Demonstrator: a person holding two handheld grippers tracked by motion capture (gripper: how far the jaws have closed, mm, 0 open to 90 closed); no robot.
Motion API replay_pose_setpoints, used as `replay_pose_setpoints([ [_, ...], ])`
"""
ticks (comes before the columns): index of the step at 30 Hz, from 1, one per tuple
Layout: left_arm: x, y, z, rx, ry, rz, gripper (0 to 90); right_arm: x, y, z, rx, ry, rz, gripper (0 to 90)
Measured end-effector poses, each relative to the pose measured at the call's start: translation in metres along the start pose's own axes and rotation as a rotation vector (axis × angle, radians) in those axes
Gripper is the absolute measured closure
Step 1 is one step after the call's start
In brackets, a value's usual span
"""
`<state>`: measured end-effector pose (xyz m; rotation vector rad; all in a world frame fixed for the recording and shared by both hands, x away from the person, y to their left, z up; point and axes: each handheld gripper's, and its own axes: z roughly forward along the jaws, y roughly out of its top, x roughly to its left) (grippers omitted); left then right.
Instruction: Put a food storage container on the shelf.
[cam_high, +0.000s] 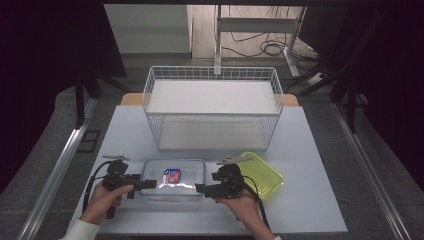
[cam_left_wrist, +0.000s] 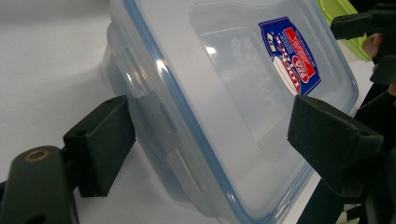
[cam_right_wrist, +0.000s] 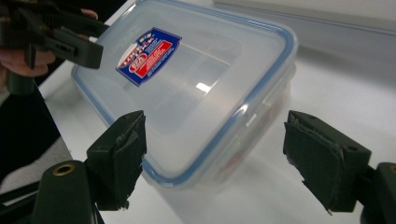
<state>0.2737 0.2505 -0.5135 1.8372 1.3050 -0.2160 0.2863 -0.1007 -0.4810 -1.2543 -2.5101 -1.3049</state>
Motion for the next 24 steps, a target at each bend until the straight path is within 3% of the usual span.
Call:
replay_pose_setpoints([
  [11,-0.003,-0.002,-0.002,-0.006,0.009,0.035,16.5,-0.005,0.003,0.018,0.007,0.018,0.088,19.2],
  [16,-0.004,-0.003,-0.003,-0.011,0.011,0.049,17.5,-0.006,0.002,0.025,0.015,0.014,0.102,17.6],
  [20,-0.005,-0.004,-0.004,-0.015,0.013,0.056,17.6,-0.008,0.001,0.029,0.008,0.037,0.13,15.7],
  [24,-0.005,-0.004,-0.004,-0.016,0.013,0.063,17.9,-0.014,-0.001,0.036,0.014,0.097,0.196,12.4],
])
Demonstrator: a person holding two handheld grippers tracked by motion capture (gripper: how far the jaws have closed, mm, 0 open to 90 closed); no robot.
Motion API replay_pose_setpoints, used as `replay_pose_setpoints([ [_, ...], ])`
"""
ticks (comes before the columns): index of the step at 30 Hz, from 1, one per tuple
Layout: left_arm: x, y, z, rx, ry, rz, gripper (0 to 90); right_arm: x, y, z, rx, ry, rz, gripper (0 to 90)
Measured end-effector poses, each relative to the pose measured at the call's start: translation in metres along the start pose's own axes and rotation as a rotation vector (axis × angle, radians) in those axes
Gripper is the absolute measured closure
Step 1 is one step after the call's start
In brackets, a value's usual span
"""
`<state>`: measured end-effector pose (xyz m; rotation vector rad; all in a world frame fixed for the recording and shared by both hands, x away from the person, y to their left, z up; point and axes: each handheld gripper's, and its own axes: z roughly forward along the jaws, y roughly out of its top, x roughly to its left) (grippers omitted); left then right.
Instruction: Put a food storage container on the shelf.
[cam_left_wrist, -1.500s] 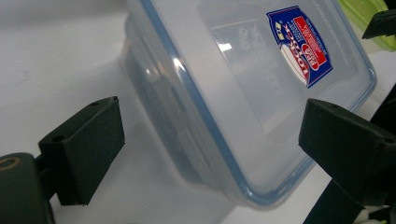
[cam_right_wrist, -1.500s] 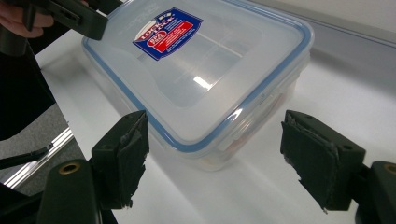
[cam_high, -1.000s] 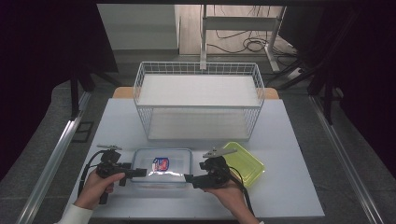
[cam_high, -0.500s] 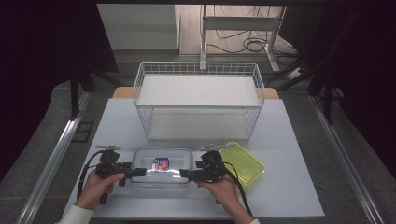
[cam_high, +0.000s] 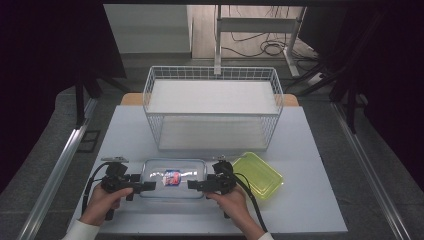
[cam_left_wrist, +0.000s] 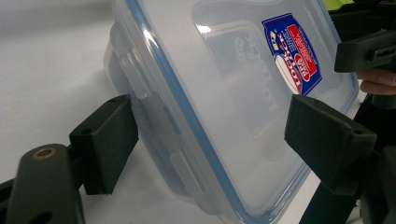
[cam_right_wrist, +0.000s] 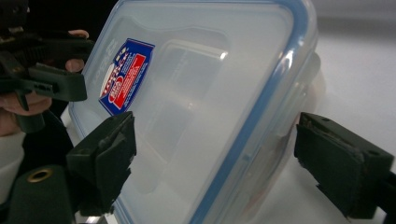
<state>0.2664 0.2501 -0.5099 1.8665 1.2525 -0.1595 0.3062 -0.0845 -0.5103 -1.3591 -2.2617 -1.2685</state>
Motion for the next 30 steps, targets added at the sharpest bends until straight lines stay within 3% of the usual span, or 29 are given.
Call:
replay_pose_setpoints([
  [8,-0.001,-0.001,-0.001,0.001,0.005,0.01,17.9,-0.002,0.0,0.001,0.007,0.012,0.034,12.4],
  [13,-0.001,-0.001,-0.001,0.0,0.008,0.009,17.9,-0.002,0.001,-0.008,-0.012,0.01,0.031,25.4],
  [20,-0.003,-0.002,-0.001,-0.004,0.013,0.01,17.9,-0.001,0.0,-0.014,-0.018,0.006,0.018,33.5],
  [30,-0.002,-0.004,-0.002,-0.012,0.01,0.007,18.1,-0.003,0.0,-0.011,0.0,0.025,0.037,28.0],
])
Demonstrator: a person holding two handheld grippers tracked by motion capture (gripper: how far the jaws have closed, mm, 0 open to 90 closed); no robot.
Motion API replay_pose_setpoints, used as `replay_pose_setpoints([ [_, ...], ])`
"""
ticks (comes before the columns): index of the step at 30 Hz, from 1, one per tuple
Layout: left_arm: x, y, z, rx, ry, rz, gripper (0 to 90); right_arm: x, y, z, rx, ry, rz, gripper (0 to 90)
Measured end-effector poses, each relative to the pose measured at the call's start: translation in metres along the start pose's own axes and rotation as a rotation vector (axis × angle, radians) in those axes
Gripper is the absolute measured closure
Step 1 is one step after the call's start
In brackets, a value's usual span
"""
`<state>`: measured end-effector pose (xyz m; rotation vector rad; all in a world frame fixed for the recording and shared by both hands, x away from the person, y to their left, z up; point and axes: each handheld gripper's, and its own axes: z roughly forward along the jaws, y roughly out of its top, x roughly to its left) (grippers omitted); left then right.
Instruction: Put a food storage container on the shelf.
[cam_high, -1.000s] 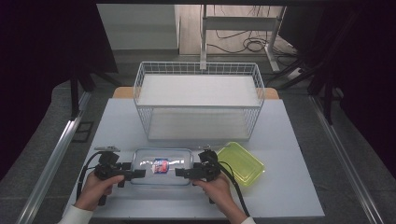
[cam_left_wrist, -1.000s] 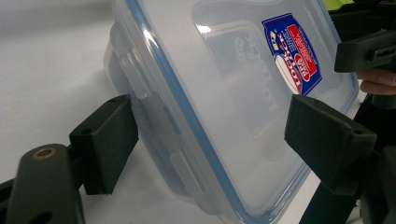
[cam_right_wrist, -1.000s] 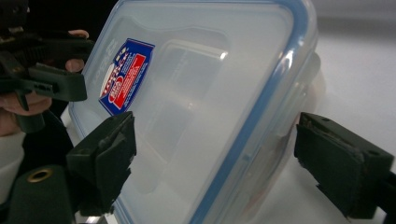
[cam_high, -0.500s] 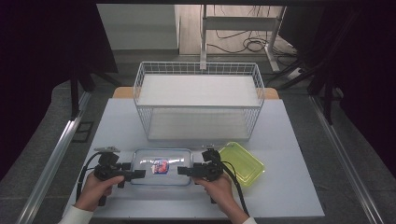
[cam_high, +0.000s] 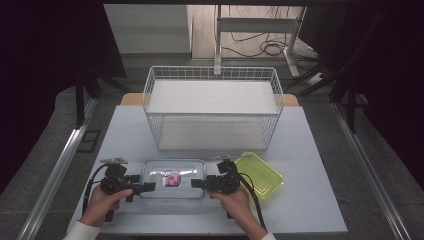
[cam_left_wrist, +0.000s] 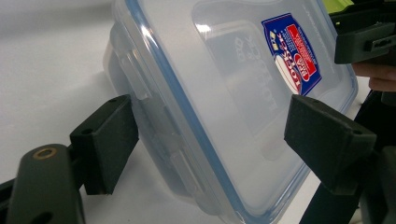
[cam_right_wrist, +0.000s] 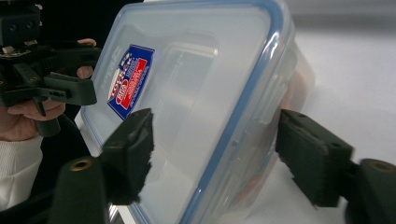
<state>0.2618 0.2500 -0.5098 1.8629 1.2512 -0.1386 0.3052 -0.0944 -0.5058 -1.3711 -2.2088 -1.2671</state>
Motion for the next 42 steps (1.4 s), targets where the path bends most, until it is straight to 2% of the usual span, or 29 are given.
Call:
replay_pose_setpoints([
  [3,0.0,0.0,0.0,0.001,0.001,0.005,18.2,0.0,0.001,-0.005,-0.017,0.0,0.002,36.9],
  [7,-0.002,0.0,-0.001,0.002,0.008,0.012,18.4,-0.003,0.0,-0.008,-0.026,0.02,0.023,39.6],
  [12,-0.005,-0.002,-0.003,-0.012,0.017,0.021,20.3,-0.003,-0.002,-0.01,-0.026,0.028,0.011,42.0],
  [28,0.001,-0.006,-0.012,-0.035,-0.022,0.029,29.5,-0.001,-0.004,-0.015,-0.027,0.042,-0.007,44.8],
  [42,-0.003,-0.012,-0.017,-0.055,-0.018,0.039,34.4,0.005,-0.009,-0.019,-0.04,0.033,-0.034,47.1],
])
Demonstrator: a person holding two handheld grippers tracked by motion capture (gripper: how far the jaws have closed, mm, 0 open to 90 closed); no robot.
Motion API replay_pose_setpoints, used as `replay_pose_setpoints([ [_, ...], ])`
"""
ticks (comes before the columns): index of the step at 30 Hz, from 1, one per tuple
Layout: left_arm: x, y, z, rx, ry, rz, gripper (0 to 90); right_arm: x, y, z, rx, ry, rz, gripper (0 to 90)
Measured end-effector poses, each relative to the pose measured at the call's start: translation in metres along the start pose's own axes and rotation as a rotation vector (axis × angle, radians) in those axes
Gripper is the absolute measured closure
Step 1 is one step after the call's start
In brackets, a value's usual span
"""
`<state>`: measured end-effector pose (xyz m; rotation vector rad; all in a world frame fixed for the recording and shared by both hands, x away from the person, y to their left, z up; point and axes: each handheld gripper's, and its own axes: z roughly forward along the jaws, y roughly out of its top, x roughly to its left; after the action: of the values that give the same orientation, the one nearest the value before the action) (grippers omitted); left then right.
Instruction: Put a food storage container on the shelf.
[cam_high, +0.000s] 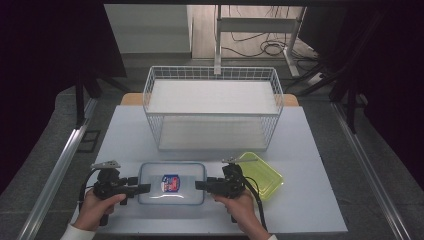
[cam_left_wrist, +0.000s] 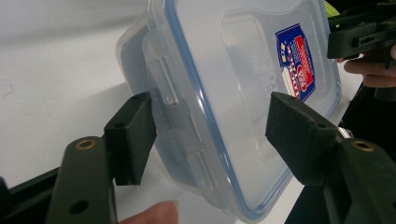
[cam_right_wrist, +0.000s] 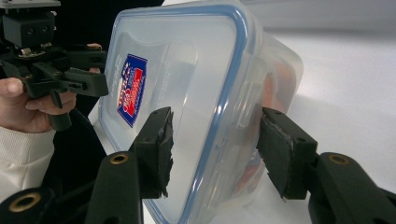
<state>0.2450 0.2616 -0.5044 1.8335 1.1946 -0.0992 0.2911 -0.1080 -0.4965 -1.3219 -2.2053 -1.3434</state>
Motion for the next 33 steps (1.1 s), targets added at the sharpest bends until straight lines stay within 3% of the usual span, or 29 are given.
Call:
replay_pose_setpoints([
  [10,-0.004,-0.004,-0.003,-0.012,0.009,0.017,36.5,0.003,-0.003,-0.003,-0.011,0.0,-0.015,49.3],
  [15,-0.002,-0.008,-0.005,-0.041,-0.011,-0.018,39.7,0.002,-0.005,-0.003,-0.03,0.008,0.006,50.5],
  [21,-0.006,-0.009,-0.007,-0.04,0.002,-0.001,40.4,0.003,-0.007,-0.004,-0.04,0.014,0.024,51.4],
  [33,-0.012,-0.009,-0.01,-0.05,0.03,0.027,41.8,0.008,-0.009,-0.006,-0.052,0.006,0.013,52.2],
])
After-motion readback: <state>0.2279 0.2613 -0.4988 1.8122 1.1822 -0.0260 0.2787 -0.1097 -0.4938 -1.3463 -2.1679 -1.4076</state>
